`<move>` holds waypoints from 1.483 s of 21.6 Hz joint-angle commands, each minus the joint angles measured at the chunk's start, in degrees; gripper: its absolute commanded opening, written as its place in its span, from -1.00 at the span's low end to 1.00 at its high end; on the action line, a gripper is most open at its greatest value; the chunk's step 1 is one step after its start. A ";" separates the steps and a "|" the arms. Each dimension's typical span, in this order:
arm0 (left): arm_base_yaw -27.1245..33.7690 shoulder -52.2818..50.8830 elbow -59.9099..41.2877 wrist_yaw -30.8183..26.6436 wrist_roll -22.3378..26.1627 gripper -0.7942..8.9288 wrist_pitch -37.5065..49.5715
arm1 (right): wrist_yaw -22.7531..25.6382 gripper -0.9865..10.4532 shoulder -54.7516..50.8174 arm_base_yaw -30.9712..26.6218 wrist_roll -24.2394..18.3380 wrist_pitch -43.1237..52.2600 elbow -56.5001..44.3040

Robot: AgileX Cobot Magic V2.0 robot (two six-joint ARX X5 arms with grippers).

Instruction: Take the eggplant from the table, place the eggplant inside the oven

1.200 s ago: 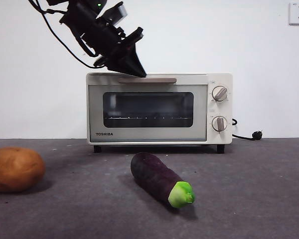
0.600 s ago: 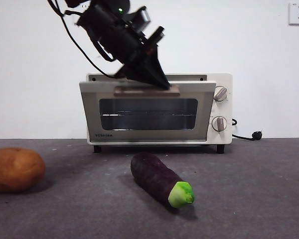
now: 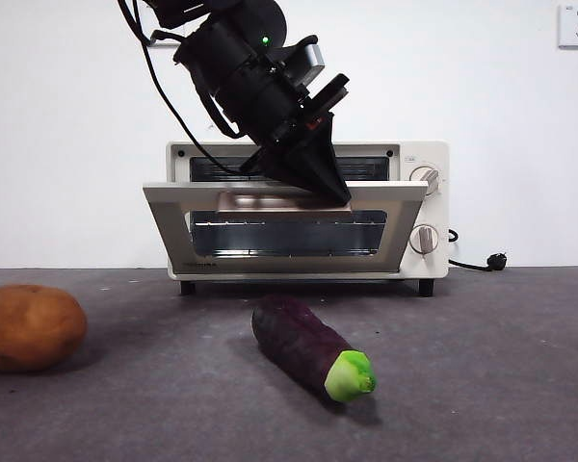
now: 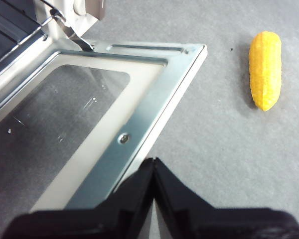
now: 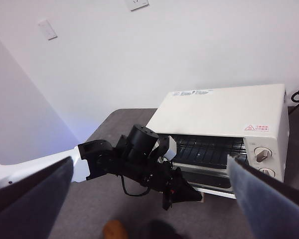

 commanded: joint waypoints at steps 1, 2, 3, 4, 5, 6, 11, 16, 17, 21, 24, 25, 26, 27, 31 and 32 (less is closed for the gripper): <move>-0.31 1.40 -0.72 -0.50 -0.74 -0.85 0.13 | -0.07 0.22 -0.09 0.07 0.15 -0.26 0.15; -0.33 1.40 -0.72 0.20 -0.72 -0.85 -0.07 | -0.07 0.22 -0.09 0.07 0.15 -0.39 0.15; -0.42 1.40 -0.72 1.42 -0.76 -0.85 -0.31 | -0.07 0.22 -0.09 0.07 0.15 -0.42 0.15; -0.46 1.40 -0.72 2.73 -0.83 -0.85 -0.55 | -0.07 0.22 -0.09 0.07 0.15 -0.42 0.15; -0.52 1.38 -0.72 3.48 -0.94 -0.85 -0.70 | -0.07 0.22 -0.09 0.07 0.17 -0.42 0.15; -0.52 1.38 -0.70 3.78 -1.36 -0.85 -0.85 | -0.07 0.22 -0.09 0.07 0.17 -0.42 0.15; -0.52 1.14 -0.59 3.78 -1.92 -0.85 -1.03 | -0.07 0.22 -0.09 0.07 0.17 -0.48 0.15; -0.15 -0.70 1.53 3.72 -1.92 -0.85 -1.09 | -0.07 0.22 -0.09 0.07 0.17 -0.87 0.15; -0.07 -1.53 2.64 3.74 -1.92 -0.85 -1.18 | -0.07 0.22 -0.09 0.07 0.17 -1.07 0.15; 1.51 -4.92 12.63 3.17 -1.92 -0.85 -7.02 | -0.02 0.22 -0.07 0.07 -0.02 -2.05 0.15; 3.80 -7.61 23.08 2.89 -1.95 -0.85 -12.72 | -0.02 0.22 0.57 0.07 -0.22 -2.14 0.15; 4.66 -8.57 26.62 1.90 -1.95 -0.85 -14.71 | -0.02 0.22 0.90 0.07 -0.26 -2.12 0.15; 5.51 -9.81 29.68 0.07 -1.95 -0.85 -16.46 | -0.02 0.22 1.36 0.07 -0.26 -2.12 0.15; 6.23 -11.10 32.28 -1.75 -1.95 -0.85 -17.88 | -0.04 0.22 1.40 0.07 -0.26 -2.14 0.15; 8.96 -16.94 35.54 -6.10 -1.95 -0.85 -19.52 | -0.04 0.22 2.21 0.07 -0.28 -2.12 0.15; 9.55 -18.38 35.52 -7.02 -1.92 -0.85 -19.65 | -0.07 0.22 2.51 0.07 -0.26 -2.05 0.15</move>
